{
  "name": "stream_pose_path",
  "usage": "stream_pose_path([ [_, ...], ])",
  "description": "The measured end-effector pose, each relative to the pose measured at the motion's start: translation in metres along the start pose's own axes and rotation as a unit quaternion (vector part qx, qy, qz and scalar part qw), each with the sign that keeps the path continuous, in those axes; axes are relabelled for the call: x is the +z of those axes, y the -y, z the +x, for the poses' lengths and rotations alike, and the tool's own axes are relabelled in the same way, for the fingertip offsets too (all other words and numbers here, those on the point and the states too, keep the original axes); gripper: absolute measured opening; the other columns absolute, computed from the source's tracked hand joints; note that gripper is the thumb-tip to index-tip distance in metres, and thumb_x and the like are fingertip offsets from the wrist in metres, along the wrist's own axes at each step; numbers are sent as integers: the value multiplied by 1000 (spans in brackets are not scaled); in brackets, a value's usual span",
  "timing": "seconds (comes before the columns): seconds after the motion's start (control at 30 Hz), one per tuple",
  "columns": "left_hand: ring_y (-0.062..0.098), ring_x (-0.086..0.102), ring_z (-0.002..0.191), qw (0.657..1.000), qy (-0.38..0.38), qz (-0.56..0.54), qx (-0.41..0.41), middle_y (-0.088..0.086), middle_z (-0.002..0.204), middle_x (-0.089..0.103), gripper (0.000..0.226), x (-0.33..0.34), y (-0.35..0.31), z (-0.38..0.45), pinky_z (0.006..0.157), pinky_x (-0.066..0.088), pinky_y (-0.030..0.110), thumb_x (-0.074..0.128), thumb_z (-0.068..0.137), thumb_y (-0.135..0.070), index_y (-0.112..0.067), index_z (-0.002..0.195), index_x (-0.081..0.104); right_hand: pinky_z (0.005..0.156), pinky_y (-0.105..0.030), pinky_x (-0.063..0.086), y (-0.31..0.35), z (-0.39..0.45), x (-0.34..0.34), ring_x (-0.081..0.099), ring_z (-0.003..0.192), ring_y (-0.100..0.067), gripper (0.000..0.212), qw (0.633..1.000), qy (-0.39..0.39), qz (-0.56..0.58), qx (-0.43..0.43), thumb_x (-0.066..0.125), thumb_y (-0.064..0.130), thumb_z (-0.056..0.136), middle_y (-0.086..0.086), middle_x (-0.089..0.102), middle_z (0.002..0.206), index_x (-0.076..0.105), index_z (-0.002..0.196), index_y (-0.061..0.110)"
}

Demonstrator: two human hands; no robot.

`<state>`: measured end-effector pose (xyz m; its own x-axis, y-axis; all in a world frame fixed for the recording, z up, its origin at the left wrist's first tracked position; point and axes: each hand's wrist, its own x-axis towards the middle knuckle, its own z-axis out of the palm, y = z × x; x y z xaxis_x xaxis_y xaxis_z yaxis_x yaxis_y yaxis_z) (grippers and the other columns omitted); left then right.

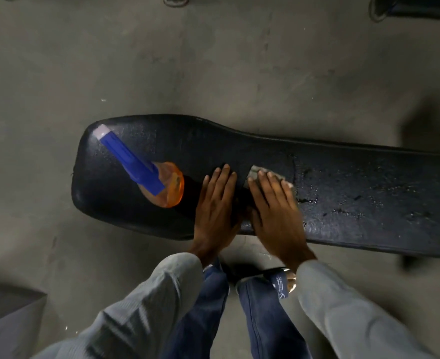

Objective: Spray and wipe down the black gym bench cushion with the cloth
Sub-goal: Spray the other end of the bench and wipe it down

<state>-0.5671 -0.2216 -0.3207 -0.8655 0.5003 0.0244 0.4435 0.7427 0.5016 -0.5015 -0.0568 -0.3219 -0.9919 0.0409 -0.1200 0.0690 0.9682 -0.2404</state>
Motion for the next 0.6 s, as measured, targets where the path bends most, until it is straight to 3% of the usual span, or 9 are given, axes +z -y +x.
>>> stream_pose_path([
  [0.07, 35, 32, 159, 999, 14, 23, 27, 18, 169, 35, 65, 5, -1, 5, 129, 25, 58, 49, 98, -32, -3, 156, 47, 135, -49, 7, -24, 21, -7, 21, 167, -31, 68, 1000, -12, -11, 24, 43, 43, 112, -10, 24, 179, 21, 172, 22],
  [0.2, 36, 32, 158, 999, 25, 37, 28, 17, 168, 37, 63, 12, -12, 5, 130, 24, 59, 49, 99, -35, -5, 155, 48, 138, -53, 9, -66, 27, -19, 16, 168, -32, 66, 983, -29, -4, 181, 26, 46, 114, -13, 21, 180, 18, 174, 19],
  [0.33, 35, 34, 158, 999, 11, 29, 35, 16, 167, 41, 55, 17, -24, 7, 128, 26, 60, 47, 105, -30, -5, 153, 52, 137, -57, 11, -42, -32, -13, 13, 169, -33, 66, 966, -29, 4, 255, 25, 45, 114, -13, 19, 181, 16, 174, 17],
  [0.4, 33, 33, 159, 999, 8, 24, 39, 16, 167, 41, 52, 20, -28, 10, 130, 24, 59, 43, 108, -30, -5, 153, 52, 136, -58, 14, -16, -56, 0, 16, 168, -33, 68, 973, -4, -1, 230, 31, 45, 113, -13, 21, 180, 19, 174, 17],
  [0.5, 33, 32, 159, 999, 7, 19, 46, 16, 167, 41, 54, 25, -28, 15, 131, 21, 57, 34, 113, -37, -5, 153, 52, 137, -55, 9, -9, -41, 8, 16, 168, -31, 69, 993, -4, 20, 119, 42, 36, 110, -11, 20, 181, 22, 173, 17],
  [0.6, 33, 33, 158, 997, 3, 40, 62, 17, 167, 41, 51, 30, -26, 19, 132, 19, 57, 43, 111, -33, -5, 152, 53, 137, -52, 8, -43, -2, -2, 18, 168, -30, 63, 998, -9, 5, 60, 34, 39, 113, -8, 23, 180, 24, 172, 22],
])
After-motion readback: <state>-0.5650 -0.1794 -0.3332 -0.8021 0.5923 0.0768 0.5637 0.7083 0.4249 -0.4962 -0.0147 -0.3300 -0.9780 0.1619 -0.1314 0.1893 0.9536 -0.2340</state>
